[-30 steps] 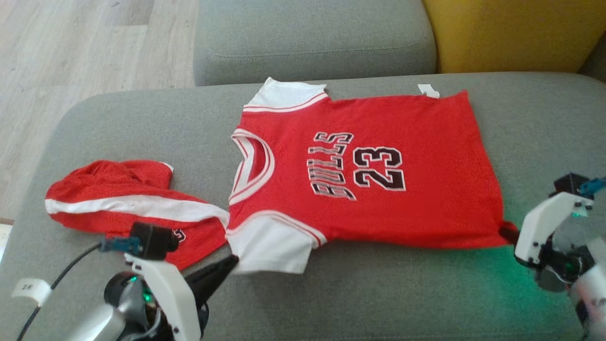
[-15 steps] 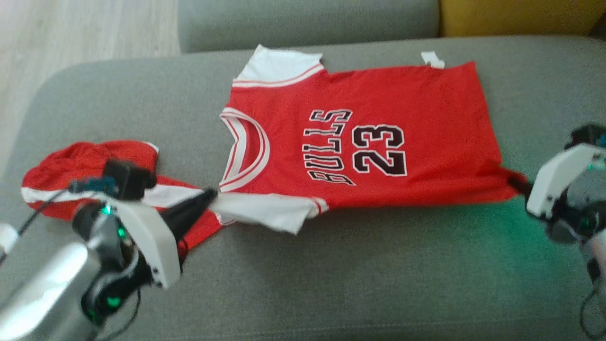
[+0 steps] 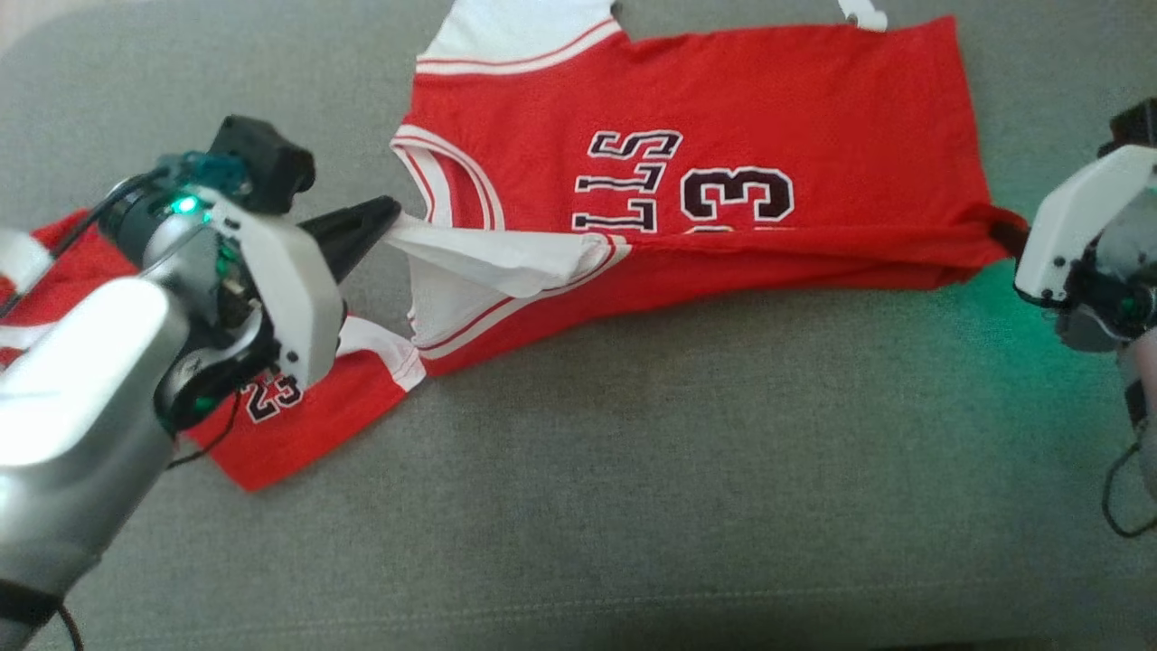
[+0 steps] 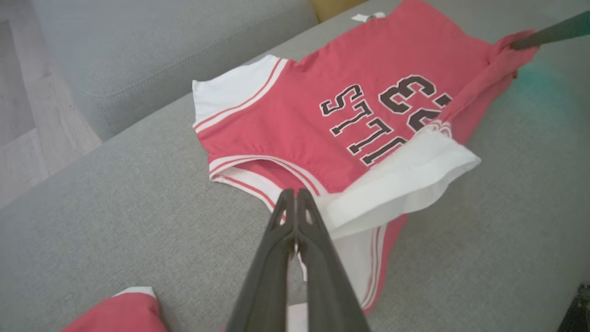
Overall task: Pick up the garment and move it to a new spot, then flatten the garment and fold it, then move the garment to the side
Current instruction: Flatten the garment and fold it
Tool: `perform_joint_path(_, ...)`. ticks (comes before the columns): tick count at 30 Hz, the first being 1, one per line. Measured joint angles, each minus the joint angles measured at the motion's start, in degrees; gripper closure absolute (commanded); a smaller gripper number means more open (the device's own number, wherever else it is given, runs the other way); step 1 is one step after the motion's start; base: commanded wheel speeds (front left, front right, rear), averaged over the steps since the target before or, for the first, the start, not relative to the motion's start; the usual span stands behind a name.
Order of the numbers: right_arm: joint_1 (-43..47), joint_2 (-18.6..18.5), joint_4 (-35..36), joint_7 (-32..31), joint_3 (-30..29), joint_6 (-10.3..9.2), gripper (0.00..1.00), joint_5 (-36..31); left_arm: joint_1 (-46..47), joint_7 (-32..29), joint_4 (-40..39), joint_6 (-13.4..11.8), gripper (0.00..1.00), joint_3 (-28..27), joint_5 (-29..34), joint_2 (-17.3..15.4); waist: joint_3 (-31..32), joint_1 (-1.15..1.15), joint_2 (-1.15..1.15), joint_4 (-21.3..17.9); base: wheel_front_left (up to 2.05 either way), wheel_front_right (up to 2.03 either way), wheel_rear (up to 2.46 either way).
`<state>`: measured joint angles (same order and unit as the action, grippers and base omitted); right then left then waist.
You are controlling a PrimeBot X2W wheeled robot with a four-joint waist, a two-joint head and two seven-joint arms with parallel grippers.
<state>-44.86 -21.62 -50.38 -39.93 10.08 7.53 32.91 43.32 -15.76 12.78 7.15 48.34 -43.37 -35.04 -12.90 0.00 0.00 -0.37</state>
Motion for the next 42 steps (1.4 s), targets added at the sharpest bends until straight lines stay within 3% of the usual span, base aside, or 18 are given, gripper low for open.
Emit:
perform_joint_path(12,-4.9,2.0,-1.5,-0.7,-0.4,0.0,1.0,-4.8,13.6,5.3,10.4,0.4,1.0,15.2,-0.6,-0.2,-5.5,0.0,0.0,0.1,0.0,0.0,0.0)
perform_joint_path(13,-5.3,2.2,-1.6,-0.4,-0.4,0.0,0.6,-5.1,14.9,5.9,11.3,0.4,1.0,16.4,-0.6,-0.2,-5.9,0.0,0.0,0.1,0.0,0.0,0.0)
perform_joint_path(14,-6.0,2.6,-1.6,1.6,-0.6,0.0,0.0,-6.2,17.0,7.3,13.5,0.4,0.79,18.2,-0.6,0.1,-6.5,0.0,0.0,0.3,0.0,0.0,0.0)
perform_joint_path(15,-6.5,2.9,-1.7,2.5,-1.0,0.0,0.0,-6.4,17.9,8.2,14.9,0.4,0.0,18.4,-0.6,0.4,-6.7,0.0,0.0,0.4,0.0,0.0,0.0)
perform_joint_path(22,-8.8,3.9,-2.8,8.6,-1.7,0.0,0.0,-7.9,21.6,16.9,26.3,0.4,0.0,17.5,-0.4,5.6,-7.2,0.0,0.0,0.7,0.0,0.0,0.0)
perform_joint_path(26,-8.6,4.5,-2.7,16.6,-3.0,0.0,0.0,-8.2,21.5,24.1,30.8,-2.3,0.0,14.1,-2.0,9.5,-6.3,0.0,0.0,1.0,0.0,0.0,0.0)
perform_joint_path(30,-8.4,4.5,-0.2,28.4,-2.4,0.0,0.0,-9.1,21.1,29.5,32.6,-6.0,0.0,8.2,-5.4,12.1,-4.6,0.0,0.0,1.2,0.0,0.0,0.0)
perform_joint_path(33,-6.6,4.4,1.7,35.5,-1.5,0.0,0.0,-9.0,18.2,30.1,29.9,-9.3,0.0,1.7,-6.6,13.7,-2.8,0.0,0.0,1.4,0.0,0.0,0.0)
perform_joint_path(36,-2.1,4.4,3.5,42.0,-0.5,0.0,0.0,-8.5,12.3,30.2,21.3,-12.9,0.0,-7.3,-3.4,15.0,-0.8,0.0,0.0,1.6,0.0,0.0,0.0)
perform_joint_path(42,7.4,4.6,7.8,51.3,1.0,0.0,0.0,-8.3,-6.1,30.5,9.0,-16.2,0.0,-18.3,4.9,20.9,3.8,0.0,0.0,1.8,0.0,0.0,0.0)
